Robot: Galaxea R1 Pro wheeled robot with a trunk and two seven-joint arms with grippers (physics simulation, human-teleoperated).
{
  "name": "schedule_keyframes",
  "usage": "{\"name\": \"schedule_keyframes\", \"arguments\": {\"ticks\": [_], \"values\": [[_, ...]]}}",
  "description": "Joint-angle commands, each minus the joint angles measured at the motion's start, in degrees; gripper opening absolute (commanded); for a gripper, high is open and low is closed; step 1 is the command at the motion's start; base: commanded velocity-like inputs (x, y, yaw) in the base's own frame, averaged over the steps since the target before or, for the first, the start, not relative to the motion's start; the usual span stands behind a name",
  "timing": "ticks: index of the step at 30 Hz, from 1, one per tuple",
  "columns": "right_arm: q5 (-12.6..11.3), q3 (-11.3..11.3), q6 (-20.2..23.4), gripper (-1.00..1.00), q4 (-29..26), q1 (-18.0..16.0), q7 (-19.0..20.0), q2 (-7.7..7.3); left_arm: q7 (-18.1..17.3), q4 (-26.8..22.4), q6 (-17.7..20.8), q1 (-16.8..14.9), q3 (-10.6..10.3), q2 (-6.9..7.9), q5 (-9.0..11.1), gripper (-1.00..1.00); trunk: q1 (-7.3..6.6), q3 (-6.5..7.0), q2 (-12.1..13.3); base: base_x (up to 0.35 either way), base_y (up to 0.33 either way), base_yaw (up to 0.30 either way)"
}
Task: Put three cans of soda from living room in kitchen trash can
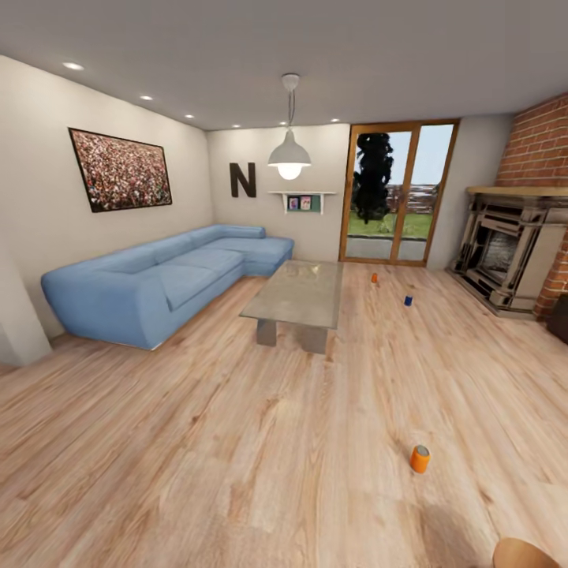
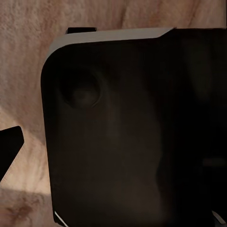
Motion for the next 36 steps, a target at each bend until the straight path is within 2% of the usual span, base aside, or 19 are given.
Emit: {"name": "schedule_keyframes", "arguments": {"ticks": [1,36], "values": [[0.0,0.0,0.0,1.00,0.0,0.0,0.0,0.00,0.0,0.0,0.0,0.0,0.0,0.00,0.0,1.00,0.00,0.03,0.0,0.000,0.000,-0.269],[0.1,0.1,0.0,1.00,0.0,0.0,0.0,-0.02,0.0,-0.1,0.0,0.0,0.0,0.00,0.0,1.00,0.00,1.02,0.0,0.000,0.000,-0.269]]}}
